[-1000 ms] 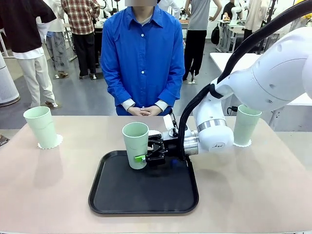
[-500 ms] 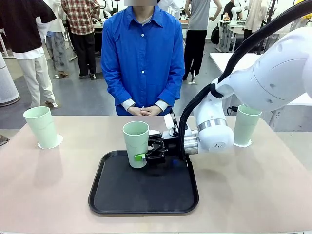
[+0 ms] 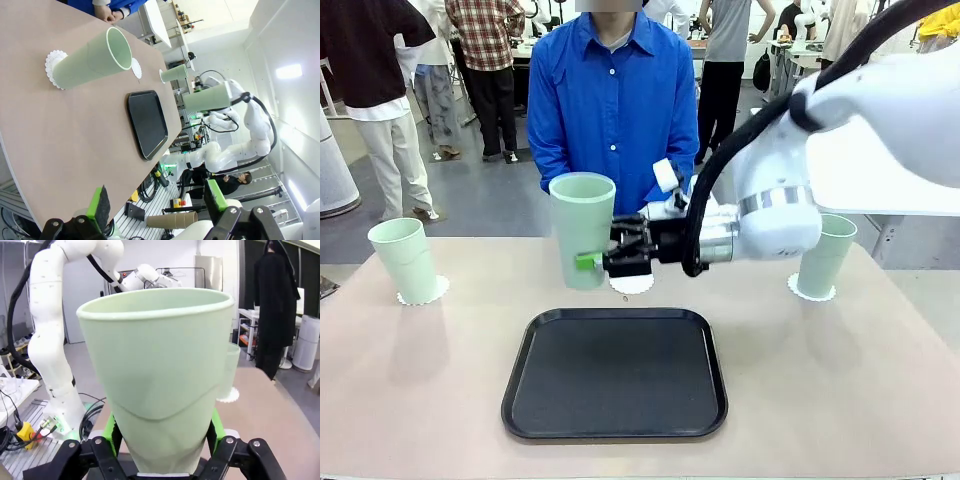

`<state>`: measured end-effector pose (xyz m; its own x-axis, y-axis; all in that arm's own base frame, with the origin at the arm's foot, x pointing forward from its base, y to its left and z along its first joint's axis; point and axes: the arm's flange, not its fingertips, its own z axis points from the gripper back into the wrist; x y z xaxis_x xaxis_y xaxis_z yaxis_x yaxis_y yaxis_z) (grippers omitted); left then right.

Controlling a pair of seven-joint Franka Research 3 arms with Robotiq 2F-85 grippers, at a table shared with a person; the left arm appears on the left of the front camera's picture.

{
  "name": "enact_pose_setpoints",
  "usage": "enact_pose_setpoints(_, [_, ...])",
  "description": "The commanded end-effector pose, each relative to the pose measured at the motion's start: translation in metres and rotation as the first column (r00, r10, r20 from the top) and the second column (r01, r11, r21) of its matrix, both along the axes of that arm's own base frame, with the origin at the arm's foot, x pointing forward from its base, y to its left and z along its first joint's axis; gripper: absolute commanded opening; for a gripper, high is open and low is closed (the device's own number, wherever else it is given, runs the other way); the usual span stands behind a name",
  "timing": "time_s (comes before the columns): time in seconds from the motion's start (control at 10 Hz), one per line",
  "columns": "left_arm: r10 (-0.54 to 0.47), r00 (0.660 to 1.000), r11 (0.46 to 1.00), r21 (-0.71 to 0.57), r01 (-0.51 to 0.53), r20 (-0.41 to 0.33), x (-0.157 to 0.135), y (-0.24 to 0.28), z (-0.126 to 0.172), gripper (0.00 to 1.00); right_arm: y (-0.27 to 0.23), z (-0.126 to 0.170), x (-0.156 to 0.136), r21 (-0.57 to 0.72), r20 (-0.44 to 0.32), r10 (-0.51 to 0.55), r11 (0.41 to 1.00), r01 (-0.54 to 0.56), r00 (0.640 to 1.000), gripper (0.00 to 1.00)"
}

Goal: Place coasters on the table and set cups on them.
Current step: Take one Reusable plastic cup from the Flat Tray and place it on a coaster set by the human.

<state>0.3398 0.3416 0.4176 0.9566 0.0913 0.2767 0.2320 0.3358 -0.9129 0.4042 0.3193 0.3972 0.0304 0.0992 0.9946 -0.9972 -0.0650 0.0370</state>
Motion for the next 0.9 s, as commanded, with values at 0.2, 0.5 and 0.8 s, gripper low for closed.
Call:
enact_pose_setpoints(0.2, [-0.005,1.000,1.000,-0.001,0.005,0.004,-0.003,0.000,0.001,1.00,0.003,0.024,-0.010,-0.013,0.020,-0.009,1.000,0.010,1.000,0.62])
enact_pose_setpoints(0.5, [-0.005,1.000,1.000,-0.001,0.005,0.004,-0.003,0.000,0.001,1.00,0.003,0.024,-0.010,-0.013,0.020,-0.009,1.000,0.010,1.000,0.62])
enact_pose_setpoints(0.8, [-0.005,1.000,1.000,-0.001,0.005,0.004,-0.003,0.000,0.001,1.00,-0.012,0.029,0.020,-0.024,0.009,-0.062,0.998,0.062,0.998,0.82])
